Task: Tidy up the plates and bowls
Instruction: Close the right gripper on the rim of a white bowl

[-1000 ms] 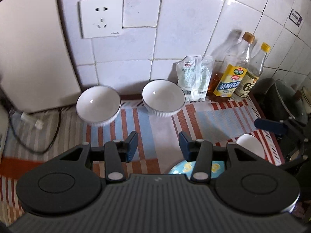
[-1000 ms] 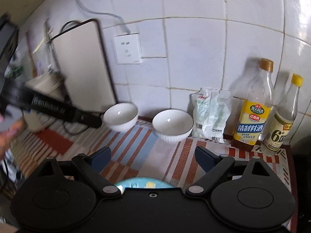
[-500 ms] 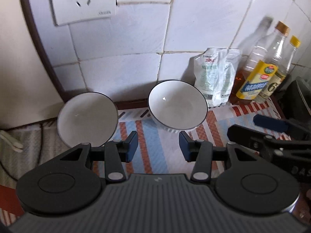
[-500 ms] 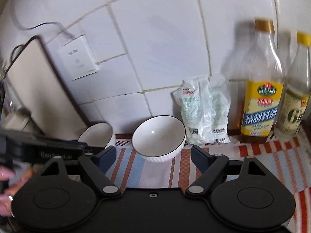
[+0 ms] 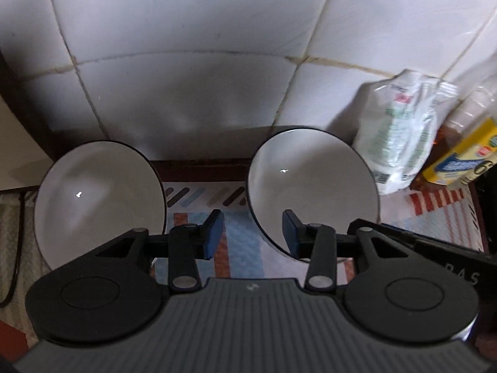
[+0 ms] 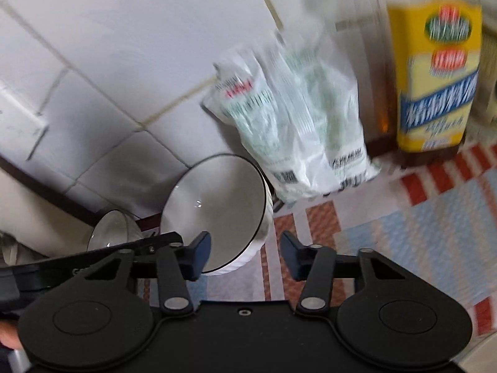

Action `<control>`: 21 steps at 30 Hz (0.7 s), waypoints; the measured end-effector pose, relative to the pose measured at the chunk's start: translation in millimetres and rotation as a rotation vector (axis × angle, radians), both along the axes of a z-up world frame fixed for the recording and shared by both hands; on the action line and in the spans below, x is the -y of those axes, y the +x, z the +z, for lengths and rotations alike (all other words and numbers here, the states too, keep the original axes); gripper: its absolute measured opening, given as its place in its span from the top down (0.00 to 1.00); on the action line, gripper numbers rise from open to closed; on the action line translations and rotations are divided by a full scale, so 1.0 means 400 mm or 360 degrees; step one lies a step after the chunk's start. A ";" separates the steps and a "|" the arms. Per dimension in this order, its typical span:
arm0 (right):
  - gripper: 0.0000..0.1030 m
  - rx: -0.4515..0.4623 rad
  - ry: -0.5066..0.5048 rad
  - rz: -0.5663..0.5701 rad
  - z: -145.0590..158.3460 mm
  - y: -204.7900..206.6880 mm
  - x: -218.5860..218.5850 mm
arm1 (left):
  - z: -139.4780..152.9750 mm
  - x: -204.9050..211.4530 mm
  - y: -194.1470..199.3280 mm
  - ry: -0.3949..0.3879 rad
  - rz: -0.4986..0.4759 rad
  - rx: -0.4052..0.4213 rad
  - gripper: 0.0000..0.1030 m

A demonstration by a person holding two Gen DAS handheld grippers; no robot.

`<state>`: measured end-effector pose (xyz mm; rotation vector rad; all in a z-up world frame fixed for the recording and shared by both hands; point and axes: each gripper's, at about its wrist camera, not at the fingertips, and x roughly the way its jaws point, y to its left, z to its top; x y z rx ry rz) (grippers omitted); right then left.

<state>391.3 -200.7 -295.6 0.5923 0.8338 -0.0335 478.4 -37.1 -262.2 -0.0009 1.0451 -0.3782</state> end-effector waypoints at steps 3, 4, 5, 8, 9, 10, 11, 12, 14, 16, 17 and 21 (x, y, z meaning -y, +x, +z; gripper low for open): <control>0.61 -0.0070 -0.0052 -0.0026 -0.016 0.020 -0.010 | -0.010 0.011 0.007 -0.0022 -0.0098 -0.0009 0.79; 0.64 -0.0075 -0.0057 -0.0017 -0.018 0.024 -0.014 | -0.011 0.015 0.006 0.0000 -0.0108 0.0001 0.80; 0.68 -0.0073 -0.0054 -0.0009 -0.019 0.026 -0.017 | -0.013 0.018 0.006 0.0020 -0.0118 0.0006 0.81; 0.72 -0.0084 -0.0047 -0.0015 -0.022 0.029 -0.025 | -0.025 0.021 0.009 0.0048 -0.0112 0.0005 0.83; 0.72 -0.0093 -0.0051 -0.0019 -0.023 0.031 -0.026 | -0.032 0.020 0.016 0.0039 -0.0100 -0.0007 0.82; 0.72 -0.0106 -0.0059 -0.0024 -0.024 0.037 -0.029 | -0.039 0.021 0.024 0.0042 -0.0082 -0.0025 0.79; 0.73 -0.0116 -0.0065 -0.0024 -0.025 0.042 -0.030 | -0.047 0.025 0.030 0.0056 -0.0062 -0.0053 0.79; 0.74 -0.0132 -0.0076 -0.0016 -0.028 0.049 -0.030 | -0.053 0.028 0.035 0.0051 -0.0057 -0.0081 0.79; 0.76 -0.0169 -0.0103 -0.0012 -0.031 0.068 -0.040 | -0.059 0.030 0.037 0.0042 -0.0072 -0.0084 0.86; 0.77 -0.0194 -0.0089 -0.0031 -0.027 0.072 -0.041 | -0.056 0.039 0.032 0.0089 -0.0104 -0.0069 0.86; 0.77 -0.0218 -0.0101 -0.0028 -0.024 0.073 -0.045 | -0.053 0.041 0.027 0.0093 -0.0109 -0.0080 0.86; 0.77 -0.0238 -0.0237 0.0030 0.022 0.047 -0.069 | -0.031 0.014 -0.009 -0.0005 -0.0107 -0.0126 0.86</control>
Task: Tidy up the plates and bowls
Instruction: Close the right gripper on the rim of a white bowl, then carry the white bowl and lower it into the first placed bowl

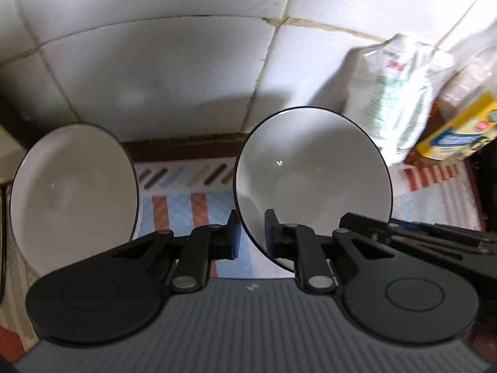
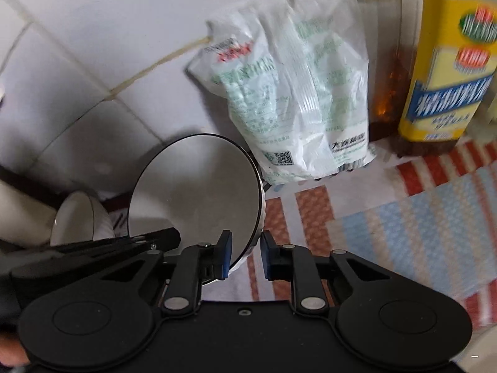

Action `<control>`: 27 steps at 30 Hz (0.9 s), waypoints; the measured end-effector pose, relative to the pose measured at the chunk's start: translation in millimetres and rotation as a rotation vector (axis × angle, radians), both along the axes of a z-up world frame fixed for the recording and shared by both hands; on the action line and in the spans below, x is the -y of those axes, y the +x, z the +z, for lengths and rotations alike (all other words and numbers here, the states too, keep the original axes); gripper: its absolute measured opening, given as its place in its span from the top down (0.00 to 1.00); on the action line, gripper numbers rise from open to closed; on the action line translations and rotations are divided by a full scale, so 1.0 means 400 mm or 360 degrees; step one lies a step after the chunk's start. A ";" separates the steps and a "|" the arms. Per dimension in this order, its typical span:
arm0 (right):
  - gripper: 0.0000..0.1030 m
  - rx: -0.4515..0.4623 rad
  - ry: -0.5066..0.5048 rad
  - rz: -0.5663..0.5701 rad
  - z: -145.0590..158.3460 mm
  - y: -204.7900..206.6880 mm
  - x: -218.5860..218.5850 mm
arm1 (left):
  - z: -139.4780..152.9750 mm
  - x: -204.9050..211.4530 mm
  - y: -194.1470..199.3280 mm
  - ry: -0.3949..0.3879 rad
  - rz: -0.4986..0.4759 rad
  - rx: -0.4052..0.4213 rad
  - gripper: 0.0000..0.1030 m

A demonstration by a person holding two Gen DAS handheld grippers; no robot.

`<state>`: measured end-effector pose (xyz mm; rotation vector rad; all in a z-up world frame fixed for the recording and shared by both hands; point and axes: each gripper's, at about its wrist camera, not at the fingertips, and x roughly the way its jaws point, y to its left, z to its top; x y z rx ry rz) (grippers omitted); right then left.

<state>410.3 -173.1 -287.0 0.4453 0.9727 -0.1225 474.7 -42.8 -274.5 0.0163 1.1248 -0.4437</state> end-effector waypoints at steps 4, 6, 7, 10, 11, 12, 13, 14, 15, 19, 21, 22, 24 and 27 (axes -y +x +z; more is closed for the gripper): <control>0.77 -0.0040 -0.0027 0.0013 0.031 -0.046 -0.016 | 0.034 -0.001 -0.064 -0.0004 -0.0043 0.0027 0.86; 0.77 -0.0041 -0.0050 0.0020 0.049 -0.071 -0.021 | 0.048 -0.002 -0.094 -0.0013 -0.0055 0.0035 0.86; 0.77 -0.0046 -0.0056 0.0021 0.060 -0.090 -0.022 | 0.056 -0.006 -0.110 -0.0037 -0.0054 0.0044 0.86; 0.77 -0.0045 -0.0074 0.0038 0.091 -0.142 -0.015 | 0.086 -0.014 -0.158 -0.0074 -0.0069 0.0082 0.86; 0.77 -0.0032 -0.0067 0.0037 0.102 -0.163 -0.013 | 0.101 -0.017 -0.176 -0.0082 -0.0075 0.0098 0.86; 0.77 -0.0020 -0.0058 0.0034 0.111 -0.184 -0.011 | 0.113 -0.019 -0.192 -0.0090 -0.0080 0.0112 0.86; 0.77 -0.0009 -0.0052 0.0030 0.123 -0.206 -0.011 | 0.124 -0.022 -0.211 -0.0096 -0.0084 0.0126 0.86; 0.77 0.0005 -0.0051 0.0025 0.133 -0.224 -0.011 | 0.136 -0.027 -0.235 -0.0098 -0.0092 0.0141 0.86; 0.77 0.0017 -0.0054 0.0022 0.144 -0.244 -0.011 | 0.148 -0.026 -0.257 -0.0102 -0.0101 0.0160 0.86; 0.78 0.0059 -0.0079 0.0008 0.185 -0.320 -0.010 | 0.199 -0.019 -0.332 -0.0097 -0.0153 0.0219 0.86; 0.78 0.0092 -0.0082 0.0003 0.204 -0.360 -0.005 | 0.216 -0.008 -0.365 -0.0082 -0.0191 0.0265 0.86; 0.78 0.0108 -0.0082 0.0003 0.214 -0.382 0.001 | 0.226 -0.001 -0.383 -0.0082 -0.0205 0.0282 0.86; 0.78 0.0132 -0.0087 -0.0004 0.230 -0.425 0.016 | 0.254 0.003 -0.415 -0.0092 -0.0226 0.0319 0.86; 0.78 0.0180 -0.0093 -0.0016 0.243 -0.478 0.043 | 0.273 0.030 -0.460 -0.0103 -0.0252 0.0354 0.86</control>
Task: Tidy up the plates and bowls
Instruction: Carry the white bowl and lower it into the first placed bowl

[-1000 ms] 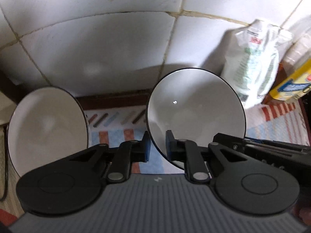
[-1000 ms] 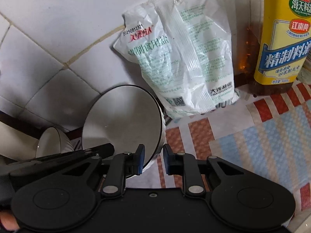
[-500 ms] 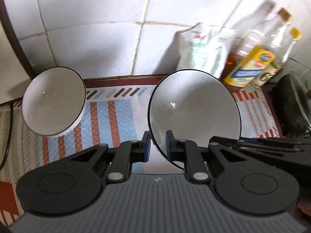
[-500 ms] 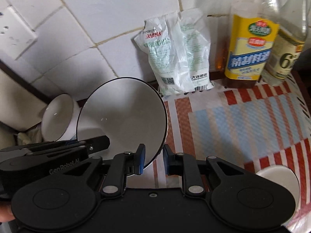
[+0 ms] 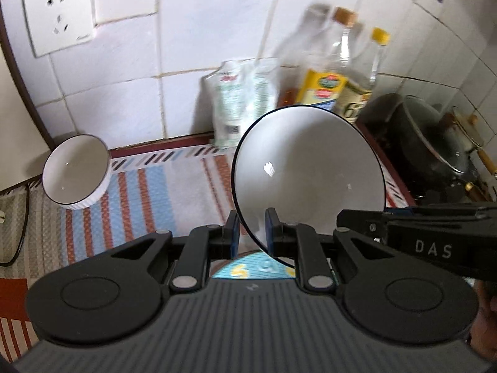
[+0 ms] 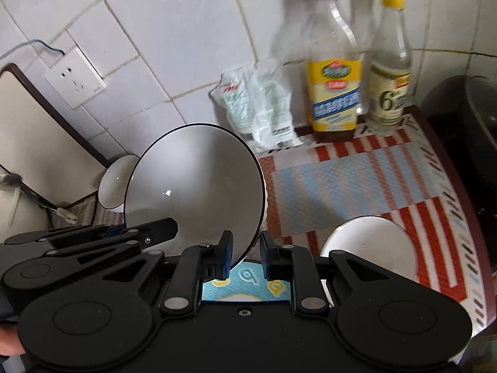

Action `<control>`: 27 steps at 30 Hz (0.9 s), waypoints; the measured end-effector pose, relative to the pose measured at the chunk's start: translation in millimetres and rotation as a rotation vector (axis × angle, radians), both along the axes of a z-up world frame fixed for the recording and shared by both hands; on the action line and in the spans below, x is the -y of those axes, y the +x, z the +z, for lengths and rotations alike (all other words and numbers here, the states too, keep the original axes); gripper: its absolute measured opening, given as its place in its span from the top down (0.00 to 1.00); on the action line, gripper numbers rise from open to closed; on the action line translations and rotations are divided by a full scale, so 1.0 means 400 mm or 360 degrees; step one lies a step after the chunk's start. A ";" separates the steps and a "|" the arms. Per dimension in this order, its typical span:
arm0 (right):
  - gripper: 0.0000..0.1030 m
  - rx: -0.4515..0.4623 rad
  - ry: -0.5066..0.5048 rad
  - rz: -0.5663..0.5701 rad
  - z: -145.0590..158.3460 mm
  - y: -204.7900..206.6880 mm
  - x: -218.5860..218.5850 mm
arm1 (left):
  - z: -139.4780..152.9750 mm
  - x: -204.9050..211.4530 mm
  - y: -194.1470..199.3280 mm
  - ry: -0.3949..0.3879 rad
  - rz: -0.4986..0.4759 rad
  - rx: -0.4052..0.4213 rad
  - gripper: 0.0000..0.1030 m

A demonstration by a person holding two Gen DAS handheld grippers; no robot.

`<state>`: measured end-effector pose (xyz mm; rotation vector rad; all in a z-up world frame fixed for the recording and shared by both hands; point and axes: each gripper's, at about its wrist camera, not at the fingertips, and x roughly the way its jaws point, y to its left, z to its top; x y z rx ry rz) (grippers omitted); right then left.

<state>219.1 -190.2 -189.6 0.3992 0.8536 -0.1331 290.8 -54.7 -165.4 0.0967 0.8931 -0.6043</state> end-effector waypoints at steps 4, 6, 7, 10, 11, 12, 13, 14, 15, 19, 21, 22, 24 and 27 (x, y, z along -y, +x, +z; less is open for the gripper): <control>0.78 0.0081 0.0004 -0.0048 0.021 -0.077 0.046 | 0.019 0.044 -0.051 -0.0045 -0.0032 0.0010 0.86; 0.78 0.0088 0.0003 -0.0071 0.028 -0.110 0.070 | 0.021 0.072 -0.070 -0.0053 -0.0062 0.0003 0.86; 0.78 0.0086 0.0010 -0.0083 0.029 -0.122 0.081 | 0.021 0.086 -0.078 -0.0057 -0.0075 -0.0001 0.86; 0.78 0.0069 0.0029 -0.0128 0.029 -0.161 0.121 | 0.019 0.127 -0.100 -0.0061 -0.0116 -0.0029 0.86; 0.78 0.0065 0.0033 -0.0144 0.030 -0.174 0.132 | 0.016 0.139 -0.107 -0.0064 -0.0125 -0.0040 0.86; 0.78 0.0071 0.0043 -0.0162 0.029 -0.187 0.143 | 0.012 0.151 -0.112 -0.0068 -0.0132 -0.0053 0.86; 0.78 0.0090 0.0057 -0.0183 0.028 -0.201 0.156 | 0.005 0.159 -0.117 -0.0073 -0.0135 -0.0071 0.86; 0.78 0.0107 0.0069 -0.0198 0.026 -0.215 0.167 | -0.003 0.167 -0.120 -0.0081 -0.0141 -0.0097 0.86; 0.78 0.0113 0.0073 -0.0210 0.023 -0.223 0.175 | -0.011 0.174 -0.121 -0.0098 -0.0144 -0.0130 0.86; 0.78 0.0080 0.0076 -0.0257 0.002 -0.242 0.197 | -0.044 0.201 -0.129 -0.0100 -0.0183 -0.0172 0.86; 0.78 0.0070 0.0090 -0.0279 -0.017 -0.246 0.207 | -0.059 0.216 -0.129 -0.0078 -0.0203 -0.0180 0.86; 0.78 0.0062 0.0099 -0.0292 -0.028 -0.248 0.212 | -0.067 0.221 -0.126 -0.0076 -0.0210 -0.0197 0.86; 0.78 0.0045 0.0119 -0.0319 -0.052 -0.251 0.223 | -0.084 0.233 -0.119 -0.0060 -0.0223 -0.0225 0.86; 0.78 0.0043 0.0187 -0.0350 -0.090 -0.246 0.243 | -0.114 0.248 -0.109 -0.0012 -0.0235 -0.0245 0.86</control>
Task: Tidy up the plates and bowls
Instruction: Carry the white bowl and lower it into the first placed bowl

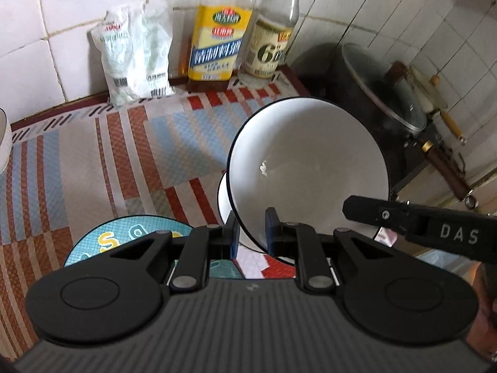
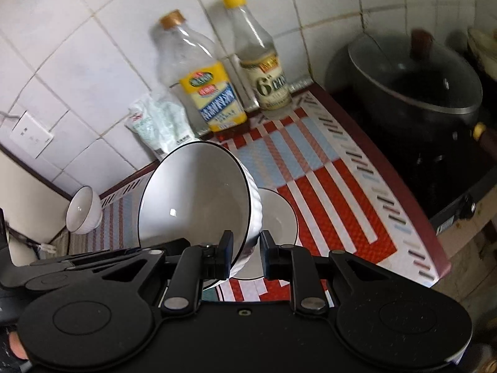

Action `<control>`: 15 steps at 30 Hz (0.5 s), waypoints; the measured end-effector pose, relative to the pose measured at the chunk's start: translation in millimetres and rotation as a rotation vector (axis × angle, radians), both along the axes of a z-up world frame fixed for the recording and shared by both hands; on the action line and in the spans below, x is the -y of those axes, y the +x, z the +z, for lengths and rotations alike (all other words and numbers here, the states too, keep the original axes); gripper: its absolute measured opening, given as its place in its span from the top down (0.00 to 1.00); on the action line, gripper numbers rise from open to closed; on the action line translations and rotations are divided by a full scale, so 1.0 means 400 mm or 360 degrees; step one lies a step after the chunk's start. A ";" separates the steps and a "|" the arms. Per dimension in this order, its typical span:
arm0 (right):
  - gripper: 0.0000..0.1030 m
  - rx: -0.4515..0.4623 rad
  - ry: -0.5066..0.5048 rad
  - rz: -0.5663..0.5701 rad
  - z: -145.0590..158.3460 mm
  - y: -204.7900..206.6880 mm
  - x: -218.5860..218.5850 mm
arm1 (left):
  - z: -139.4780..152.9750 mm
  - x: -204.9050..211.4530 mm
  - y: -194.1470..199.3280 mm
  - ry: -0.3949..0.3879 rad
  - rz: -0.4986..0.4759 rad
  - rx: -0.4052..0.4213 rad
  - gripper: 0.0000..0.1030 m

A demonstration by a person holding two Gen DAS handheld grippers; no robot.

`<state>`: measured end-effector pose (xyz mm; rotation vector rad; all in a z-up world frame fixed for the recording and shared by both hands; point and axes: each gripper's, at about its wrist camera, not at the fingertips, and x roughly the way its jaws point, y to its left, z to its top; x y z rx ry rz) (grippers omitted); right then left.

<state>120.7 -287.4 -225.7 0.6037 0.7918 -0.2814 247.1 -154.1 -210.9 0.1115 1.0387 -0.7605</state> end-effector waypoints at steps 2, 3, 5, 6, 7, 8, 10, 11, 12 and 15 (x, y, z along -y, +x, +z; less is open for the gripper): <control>0.78 0.0001 0.0014 0.0007 -0.017 0.010 0.006 | -0.026 0.007 0.019 0.0016 0.0010 -0.0062 0.86; 0.78 -0.0005 0.0005 0.0015 -0.026 0.017 0.008 | -0.036 0.010 0.026 0.0017 0.0011 -0.0092 0.86; 0.78 -0.0040 -0.0008 0.0020 -0.042 0.032 0.012 | -0.054 0.024 0.038 0.0046 -0.0007 -0.0115 0.86; 0.78 -0.0060 -0.0002 0.0021 -0.053 0.041 0.018 | -0.062 0.034 0.039 0.0080 -0.0016 -0.0105 0.86; 0.78 -0.0072 0.0017 0.0016 -0.064 0.046 0.024 | -0.066 0.042 0.042 0.0102 -0.0016 -0.0102 0.86; 0.78 -0.0086 0.0040 0.0004 -0.077 0.052 0.032 | -0.071 0.050 0.046 0.0119 -0.0012 -0.0111 0.86; 0.78 -0.0120 0.0065 -0.0016 -0.101 0.060 0.042 | -0.077 0.063 0.056 0.0144 -0.0012 -0.0118 0.86; 0.78 -0.0131 0.0080 -0.0030 -0.112 0.064 0.046 | -0.081 0.071 0.061 0.0164 -0.0023 -0.0110 0.86; 0.78 -0.0142 0.0088 -0.0031 -0.121 0.069 0.050 | -0.085 0.079 0.066 0.0183 -0.0035 -0.0095 0.86; 0.78 -0.0202 0.0066 -0.0013 -0.140 0.088 0.049 | -0.096 0.094 0.081 0.0215 -0.0059 -0.0103 0.86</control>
